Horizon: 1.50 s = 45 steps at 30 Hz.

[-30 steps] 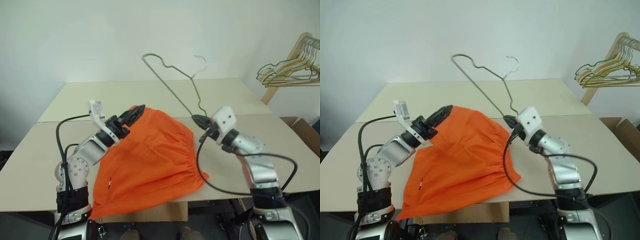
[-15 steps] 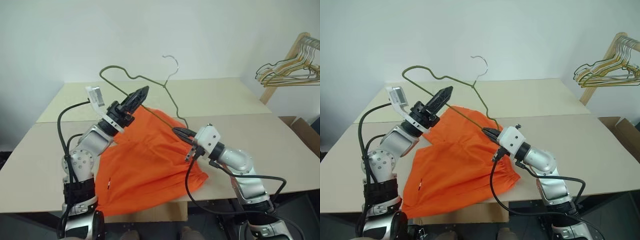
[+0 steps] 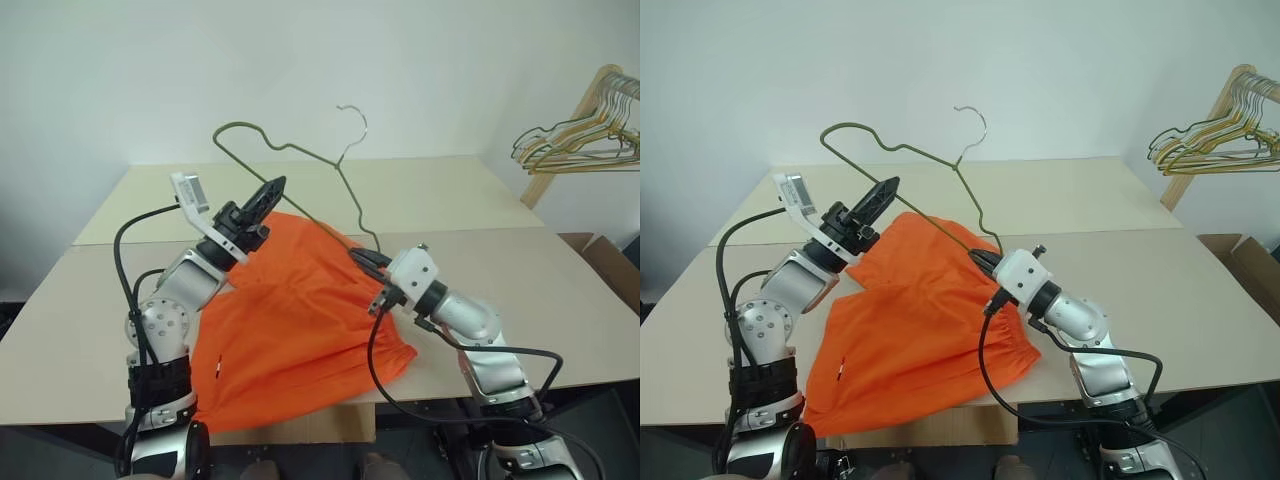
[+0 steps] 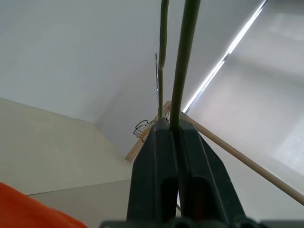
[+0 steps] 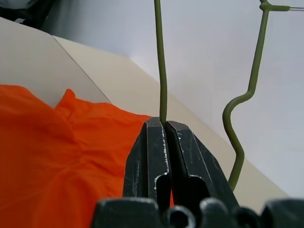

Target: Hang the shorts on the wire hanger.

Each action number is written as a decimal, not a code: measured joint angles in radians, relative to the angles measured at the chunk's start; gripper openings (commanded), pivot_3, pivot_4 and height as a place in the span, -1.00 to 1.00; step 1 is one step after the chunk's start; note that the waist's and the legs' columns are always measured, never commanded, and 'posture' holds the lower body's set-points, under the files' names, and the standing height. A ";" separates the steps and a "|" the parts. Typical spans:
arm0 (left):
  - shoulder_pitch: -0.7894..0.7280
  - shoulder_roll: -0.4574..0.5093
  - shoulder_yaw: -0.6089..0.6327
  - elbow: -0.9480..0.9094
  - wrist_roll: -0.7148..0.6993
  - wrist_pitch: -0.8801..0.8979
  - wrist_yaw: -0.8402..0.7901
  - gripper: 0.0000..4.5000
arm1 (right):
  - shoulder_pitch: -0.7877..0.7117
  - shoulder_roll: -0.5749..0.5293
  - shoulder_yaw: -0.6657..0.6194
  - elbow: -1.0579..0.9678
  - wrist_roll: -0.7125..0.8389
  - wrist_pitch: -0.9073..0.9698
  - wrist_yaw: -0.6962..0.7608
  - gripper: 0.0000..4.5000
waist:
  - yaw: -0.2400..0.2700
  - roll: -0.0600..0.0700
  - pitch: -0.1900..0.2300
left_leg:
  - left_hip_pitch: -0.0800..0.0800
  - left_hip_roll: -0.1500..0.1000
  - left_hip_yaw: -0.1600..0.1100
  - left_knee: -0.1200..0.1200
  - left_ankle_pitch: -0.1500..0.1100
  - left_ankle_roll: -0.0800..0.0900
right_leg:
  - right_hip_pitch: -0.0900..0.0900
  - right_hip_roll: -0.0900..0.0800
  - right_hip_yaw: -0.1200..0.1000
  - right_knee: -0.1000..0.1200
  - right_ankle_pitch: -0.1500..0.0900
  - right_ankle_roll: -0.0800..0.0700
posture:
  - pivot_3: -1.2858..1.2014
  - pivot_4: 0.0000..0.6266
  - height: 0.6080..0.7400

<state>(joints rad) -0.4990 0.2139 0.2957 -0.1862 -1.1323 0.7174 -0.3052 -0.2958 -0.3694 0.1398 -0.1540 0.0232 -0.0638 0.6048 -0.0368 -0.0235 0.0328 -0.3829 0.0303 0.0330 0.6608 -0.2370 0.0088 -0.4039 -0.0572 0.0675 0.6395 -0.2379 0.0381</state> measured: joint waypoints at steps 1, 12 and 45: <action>0.000 0.004 -0.006 0.000 0.010 -0.002 -0.012 -1.00 | 0.000 -0.004 0.003 0.000 0.000 -0.001 0.005 -0.66 | 0.000 0.000 0.000 | 0.000 0.000 0.000 0.000 0.000 0.000 | 0.000 0.000 0.000 0.000 0.000 0.000 | 0.05 -1.00 1.00; -0.005 0.074 -0.081 0.030 0.229 -0.158 -0.185 -1.00 | 0.000 -0.079 -0.017 0.009 0.080 0.012 0.087 0.98 | 0.000 0.000 0.000 | 0.000 0.000 0.000 0.000 0.000 0.000 | 0.000 0.000 0.000 -0.001 0.000 0.000 | 0.05 -1.00 1.00; -0.081 0.253 -0.011 0.068 0.031 -0.124 -0.744 -1.00 | -0.380 -0.147 -0.031 0.309 0.629 0.858 0.694 0.98 | -0.002 0.000 0.001 | -0.004 0.003 0.000 0.000 0.000 0.000 | -0.001 0.001 -0.002 -0.007 0.002 0.000 | 0.04 -1.00 1.00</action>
<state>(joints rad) -0.5803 0.4665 0.2850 -0.1181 -1.1009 0.5929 -1.0488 -0.6756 -0.5168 0.1091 0.1547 0.6524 0.7943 1.2985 -0.0393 -0.0238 0.0334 -0.3871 0.0331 0.0332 0.6609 -0.2372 0.0092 -0.4048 -0.0558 0.0651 0.6325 -0.2360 0.0386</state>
